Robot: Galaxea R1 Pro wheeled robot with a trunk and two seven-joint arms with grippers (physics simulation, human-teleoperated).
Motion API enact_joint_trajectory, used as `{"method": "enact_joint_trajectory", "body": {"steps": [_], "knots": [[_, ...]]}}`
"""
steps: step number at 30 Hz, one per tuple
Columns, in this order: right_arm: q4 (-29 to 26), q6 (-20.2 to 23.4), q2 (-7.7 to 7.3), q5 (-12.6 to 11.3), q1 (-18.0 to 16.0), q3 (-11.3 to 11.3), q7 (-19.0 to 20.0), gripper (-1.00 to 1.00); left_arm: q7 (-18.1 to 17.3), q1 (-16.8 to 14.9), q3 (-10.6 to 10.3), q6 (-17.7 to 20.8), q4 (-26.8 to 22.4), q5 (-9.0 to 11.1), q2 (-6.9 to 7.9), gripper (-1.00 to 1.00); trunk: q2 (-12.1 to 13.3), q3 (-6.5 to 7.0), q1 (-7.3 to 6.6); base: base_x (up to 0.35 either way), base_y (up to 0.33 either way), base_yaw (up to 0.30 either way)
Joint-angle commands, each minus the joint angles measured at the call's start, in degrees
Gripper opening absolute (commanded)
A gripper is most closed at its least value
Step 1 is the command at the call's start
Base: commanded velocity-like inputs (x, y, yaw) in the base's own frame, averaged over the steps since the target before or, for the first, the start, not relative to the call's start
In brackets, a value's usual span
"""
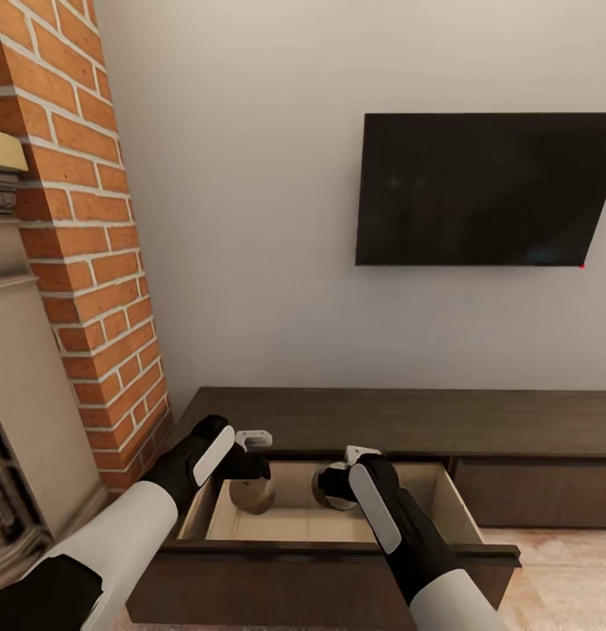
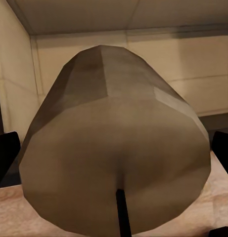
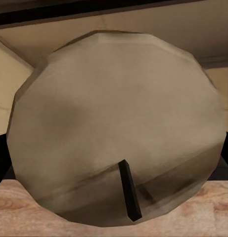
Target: Place each of the two pumpkins and all three candles from the living room inside a cabinet in the living room (use any cabinet), then make sure every cabinet is closed, and position the cauldron so it is next to a table in the living room.
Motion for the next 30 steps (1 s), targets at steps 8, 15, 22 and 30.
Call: {"method": "enact_joint_trajectory", "body": {"steps": [8,15,22,30], "knots": [[-0.1,0.0,0.0,-0.5,-0.1,1.4,-0.6,-1.0,0.7,0.0,-0.2,0.0,-0.1,0.6,0.04,-1.0,-3.3,-1.5,1.75,0.0,0.0,0.0],[-0.1,0.0,0.0,-0.5,-0.1,1.5,-0.6,-1.0,0.7,0.0,-0.2,0.0,-0.1,0.6,0.04,-1.0,-6.1,-2.76,3.29,0.0,0.0,0.0],[-0.1,0.0,0.0,-0.5,-0.1,1.6,-0.6,-1.0,0.7,0.0,-0.2,0.0,-0.1,0.6,0.04,-1.0,-7.3,-3.3,3.95,0.0,0.0,0.0],[-0.1,0.0,0.0,-0.6,-0.1,1.7,-0.6,-1.0,0.7,0.0,-0.2,0.0,-0.1,0.6,0.06,-1.0,-8.9,-4.01,4.83,0.0,0.0,0.0]]}}
